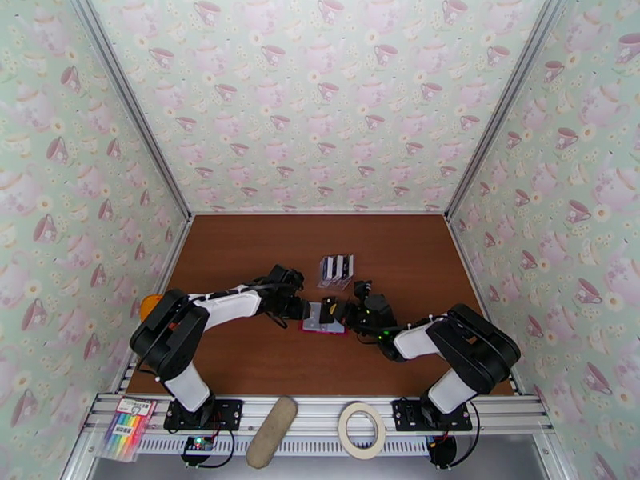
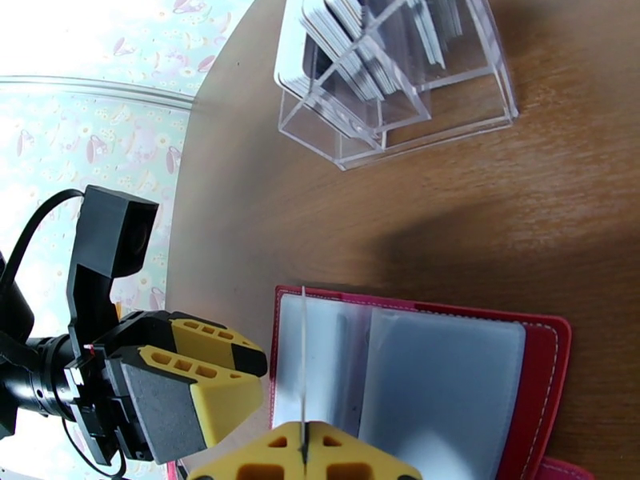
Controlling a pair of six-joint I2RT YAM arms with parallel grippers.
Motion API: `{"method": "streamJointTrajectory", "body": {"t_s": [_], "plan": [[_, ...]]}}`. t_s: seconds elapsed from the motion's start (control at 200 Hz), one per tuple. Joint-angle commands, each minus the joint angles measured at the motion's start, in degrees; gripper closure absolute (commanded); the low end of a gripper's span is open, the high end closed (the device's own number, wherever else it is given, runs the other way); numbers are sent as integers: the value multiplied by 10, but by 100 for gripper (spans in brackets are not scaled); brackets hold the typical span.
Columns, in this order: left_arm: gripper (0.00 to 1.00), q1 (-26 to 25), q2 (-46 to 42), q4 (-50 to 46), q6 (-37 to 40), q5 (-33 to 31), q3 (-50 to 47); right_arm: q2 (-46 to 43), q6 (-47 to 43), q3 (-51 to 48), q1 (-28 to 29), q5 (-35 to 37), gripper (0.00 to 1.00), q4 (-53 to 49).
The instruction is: Put the credit cards into the card holder
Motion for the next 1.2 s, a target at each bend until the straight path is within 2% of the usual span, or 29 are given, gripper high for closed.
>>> {"method": "streamJointTrajectory", "body": {"t_s": [0.0,0.496,0.656,1.197], "plan": [[60,-4,2,-9,10,-8,-12,2,3,-11,5,-4,100,14],[73,-8,3,-8,0,-9,-32,-6,0,-20,5,0,100,-4],[82,-11,4,2,-9,-9,-40,-14,-4,-20,5,6,100,-24],[83,-18,3,15,-22,-11,-64,29,11,-10,5,-8,100,9]]}}
